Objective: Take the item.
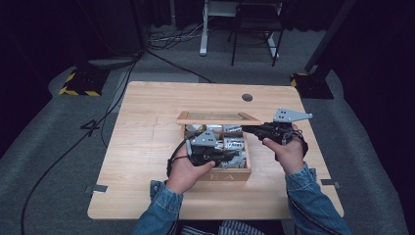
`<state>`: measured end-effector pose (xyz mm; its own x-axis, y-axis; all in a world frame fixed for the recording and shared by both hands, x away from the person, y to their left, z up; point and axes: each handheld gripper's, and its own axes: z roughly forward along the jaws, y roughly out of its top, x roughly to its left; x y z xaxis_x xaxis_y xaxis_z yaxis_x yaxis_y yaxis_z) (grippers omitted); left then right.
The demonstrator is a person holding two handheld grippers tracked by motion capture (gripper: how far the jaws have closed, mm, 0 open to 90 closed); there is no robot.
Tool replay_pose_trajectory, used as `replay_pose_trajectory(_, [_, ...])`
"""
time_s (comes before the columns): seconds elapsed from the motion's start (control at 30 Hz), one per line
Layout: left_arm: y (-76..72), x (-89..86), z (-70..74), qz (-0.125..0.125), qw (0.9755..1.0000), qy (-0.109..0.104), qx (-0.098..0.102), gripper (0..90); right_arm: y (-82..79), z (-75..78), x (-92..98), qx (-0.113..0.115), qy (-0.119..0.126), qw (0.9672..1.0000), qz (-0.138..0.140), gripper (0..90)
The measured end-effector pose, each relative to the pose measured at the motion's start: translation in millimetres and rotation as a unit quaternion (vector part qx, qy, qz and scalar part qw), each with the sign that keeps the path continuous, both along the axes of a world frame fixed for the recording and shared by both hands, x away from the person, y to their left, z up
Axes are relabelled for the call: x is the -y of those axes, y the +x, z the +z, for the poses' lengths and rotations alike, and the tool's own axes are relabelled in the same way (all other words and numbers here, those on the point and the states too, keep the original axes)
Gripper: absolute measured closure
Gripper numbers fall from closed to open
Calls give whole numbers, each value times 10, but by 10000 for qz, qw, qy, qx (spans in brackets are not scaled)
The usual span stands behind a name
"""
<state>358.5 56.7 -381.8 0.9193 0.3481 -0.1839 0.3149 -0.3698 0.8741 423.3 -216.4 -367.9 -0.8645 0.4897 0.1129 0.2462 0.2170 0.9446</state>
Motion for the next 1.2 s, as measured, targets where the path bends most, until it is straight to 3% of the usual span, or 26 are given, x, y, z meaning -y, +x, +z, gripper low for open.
replay_pose_trajectory(0.27, [-183, -304, 36, 192, 9998, -20, 53, 896, -2, 0, -21, 5, 18, 10000, -12, 900])
replay_pose_trajectory(0.83, [-304, -654, 93, 492, 9987, -56, 127, 895, -14, -4, -17, 26, -15, 10000, -15, 900])
replay_pose_trajectory(1.03, [-329, -839, 135, 839, 9963, -70, 163, 893, -11, -16, -17, 8, -29, 10000, -26, 900])
replay_pose_trajectory(1.2, [-345, -1018, 134, 1190, 9927, 39, 173, 893, -10, -18, -16, 6, -29, 10000, -29, 900])
